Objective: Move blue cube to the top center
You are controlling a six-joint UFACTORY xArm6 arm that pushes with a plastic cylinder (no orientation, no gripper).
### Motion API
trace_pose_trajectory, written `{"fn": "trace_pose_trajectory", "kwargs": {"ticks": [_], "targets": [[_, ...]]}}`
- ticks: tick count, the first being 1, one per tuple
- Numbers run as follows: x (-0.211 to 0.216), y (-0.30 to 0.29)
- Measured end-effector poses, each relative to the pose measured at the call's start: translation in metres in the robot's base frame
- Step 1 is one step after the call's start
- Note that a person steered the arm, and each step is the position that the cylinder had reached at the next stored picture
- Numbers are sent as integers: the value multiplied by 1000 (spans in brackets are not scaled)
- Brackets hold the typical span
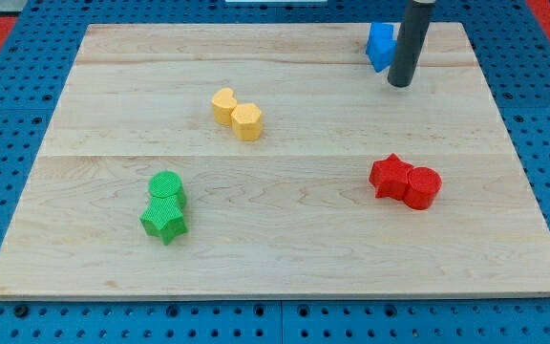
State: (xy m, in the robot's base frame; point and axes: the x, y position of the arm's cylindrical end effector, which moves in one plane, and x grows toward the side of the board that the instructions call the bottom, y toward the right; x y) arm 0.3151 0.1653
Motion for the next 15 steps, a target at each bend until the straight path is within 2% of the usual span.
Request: {"fn": "trace_pose_trajectory", "kwargs": {"ticks": [2,3,4,6,8,10,11,12,13,15], "targets": [[0,23],[-40,76],[-84,85],[-119,50],[-122,43],[-110,-16],[-107,-17],[-107,19],[-87,56],[-75,43]]}}
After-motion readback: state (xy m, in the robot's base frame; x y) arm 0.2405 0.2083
